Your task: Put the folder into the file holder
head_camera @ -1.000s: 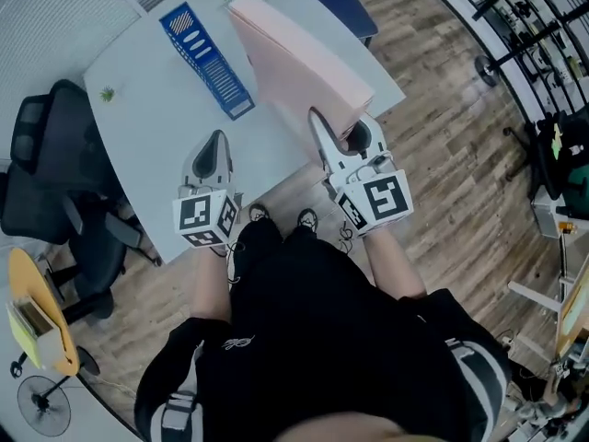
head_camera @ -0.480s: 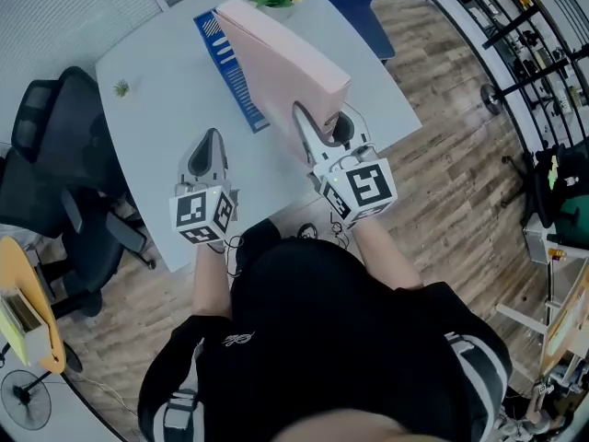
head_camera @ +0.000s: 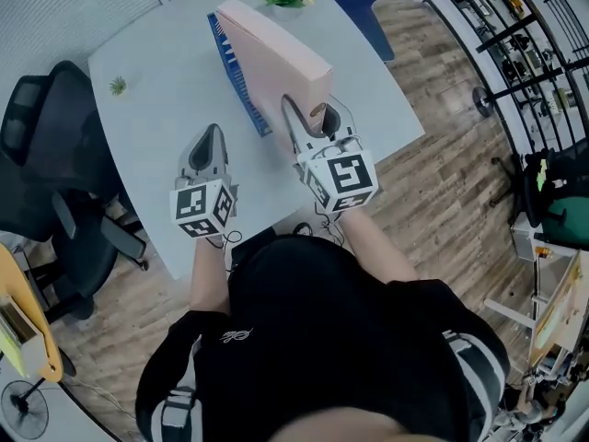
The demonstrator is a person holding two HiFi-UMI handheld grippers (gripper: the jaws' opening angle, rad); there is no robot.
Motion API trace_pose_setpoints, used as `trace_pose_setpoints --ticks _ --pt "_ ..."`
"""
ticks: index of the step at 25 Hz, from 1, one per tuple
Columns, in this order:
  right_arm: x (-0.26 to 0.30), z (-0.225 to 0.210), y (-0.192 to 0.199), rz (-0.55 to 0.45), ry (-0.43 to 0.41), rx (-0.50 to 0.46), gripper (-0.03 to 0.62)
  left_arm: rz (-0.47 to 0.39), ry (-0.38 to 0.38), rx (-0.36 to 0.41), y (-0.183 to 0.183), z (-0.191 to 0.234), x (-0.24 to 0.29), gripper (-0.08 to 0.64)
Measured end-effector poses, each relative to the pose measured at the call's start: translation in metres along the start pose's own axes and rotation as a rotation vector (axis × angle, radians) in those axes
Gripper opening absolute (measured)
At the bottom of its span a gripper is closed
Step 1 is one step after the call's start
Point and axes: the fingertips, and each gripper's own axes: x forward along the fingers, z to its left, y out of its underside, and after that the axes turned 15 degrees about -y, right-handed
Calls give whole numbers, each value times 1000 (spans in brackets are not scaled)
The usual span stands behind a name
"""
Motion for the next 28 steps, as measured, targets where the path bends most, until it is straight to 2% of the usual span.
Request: trace_pose_setpoints --ticks 13,25,28 --pt "60 -13 12 67 105 -2 170 63 63 -57 24 37 25 5" --pt "94 -17 17 257 61 53 192 130 166 -93 40 50 46 5" --pt "94 -10 27 361 -4 91 218 150 194 -100 46 51 48 6"
